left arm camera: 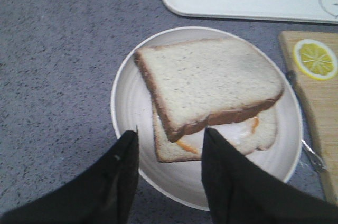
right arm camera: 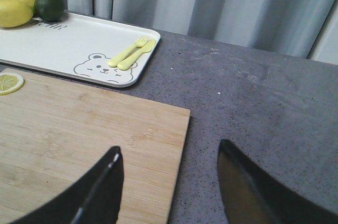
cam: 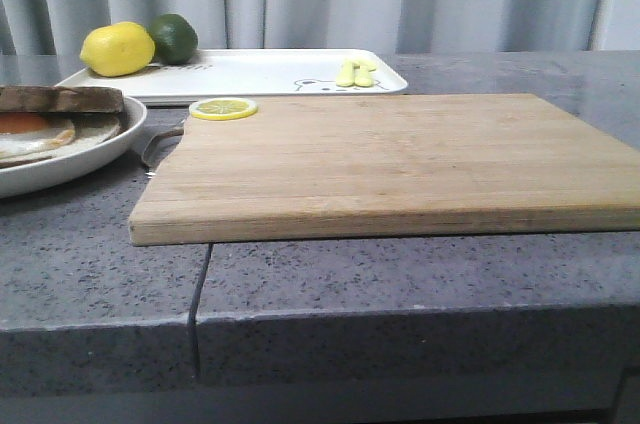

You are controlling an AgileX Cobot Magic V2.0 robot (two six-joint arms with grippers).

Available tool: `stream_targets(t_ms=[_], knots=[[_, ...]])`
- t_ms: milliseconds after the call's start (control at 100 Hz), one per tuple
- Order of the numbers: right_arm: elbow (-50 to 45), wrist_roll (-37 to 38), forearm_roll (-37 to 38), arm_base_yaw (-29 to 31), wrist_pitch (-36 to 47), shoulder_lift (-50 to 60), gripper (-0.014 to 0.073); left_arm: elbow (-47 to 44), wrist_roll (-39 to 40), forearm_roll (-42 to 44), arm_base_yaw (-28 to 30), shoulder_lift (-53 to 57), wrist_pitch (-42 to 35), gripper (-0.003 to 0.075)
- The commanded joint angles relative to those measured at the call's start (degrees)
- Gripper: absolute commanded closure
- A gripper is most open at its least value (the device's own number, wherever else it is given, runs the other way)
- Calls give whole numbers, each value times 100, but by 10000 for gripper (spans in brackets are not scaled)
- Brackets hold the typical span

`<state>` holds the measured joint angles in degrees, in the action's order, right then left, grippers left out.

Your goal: Place bread and move sandwich to tray

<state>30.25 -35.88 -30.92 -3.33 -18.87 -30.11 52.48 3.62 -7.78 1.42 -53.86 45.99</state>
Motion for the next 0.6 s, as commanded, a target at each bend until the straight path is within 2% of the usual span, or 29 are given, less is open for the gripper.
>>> stream_targets(t_ms=[0, 170, 590], knots=[[146, -47, -68, 45, 414, 5, 180, 167, 52, -17, 279, -139, -371, 463], [146, -46, -68, 45, 404, 5, 180, 167, 23, -17, 624, -411, -371, 463], [146, -46, -119, 45, 415, 5, 180, 167, 10, -144, 624, -1281, -689, 463]])
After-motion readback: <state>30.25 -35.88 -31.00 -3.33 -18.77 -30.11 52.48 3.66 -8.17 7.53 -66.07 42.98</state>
